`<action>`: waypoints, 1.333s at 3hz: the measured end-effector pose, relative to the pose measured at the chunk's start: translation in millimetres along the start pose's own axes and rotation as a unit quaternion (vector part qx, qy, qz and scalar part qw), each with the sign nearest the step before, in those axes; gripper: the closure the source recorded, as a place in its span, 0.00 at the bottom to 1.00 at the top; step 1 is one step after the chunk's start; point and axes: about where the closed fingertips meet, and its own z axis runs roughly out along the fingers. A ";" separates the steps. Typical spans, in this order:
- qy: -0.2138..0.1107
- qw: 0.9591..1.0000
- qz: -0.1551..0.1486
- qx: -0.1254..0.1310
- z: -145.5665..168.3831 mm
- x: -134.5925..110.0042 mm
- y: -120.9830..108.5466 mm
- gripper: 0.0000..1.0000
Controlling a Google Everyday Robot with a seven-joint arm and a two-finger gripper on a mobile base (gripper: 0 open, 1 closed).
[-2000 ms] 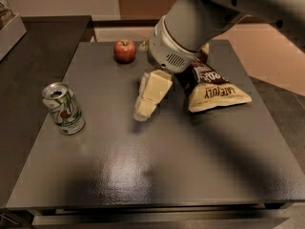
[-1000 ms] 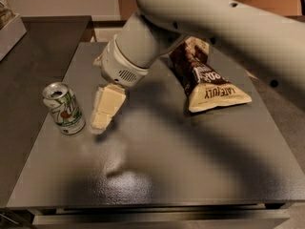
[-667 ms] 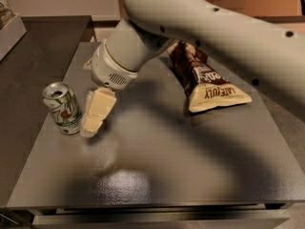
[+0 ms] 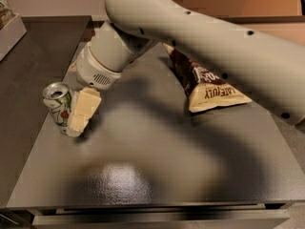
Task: Pick 7up can
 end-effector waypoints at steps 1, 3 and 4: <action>-0.009 1.000 0.002 -0.006 6.5 -3.7 -6.7 0.00; -0.020 1.000 0.003 -0.013 10.6 -9.2 -12.5 0.39; -0.029 0.999 0.005 -0.014 4.6 -11.3 -14.5 0.62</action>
Offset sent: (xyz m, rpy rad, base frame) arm 0.0142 0.0194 0.0009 0.0421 0.0290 0.0181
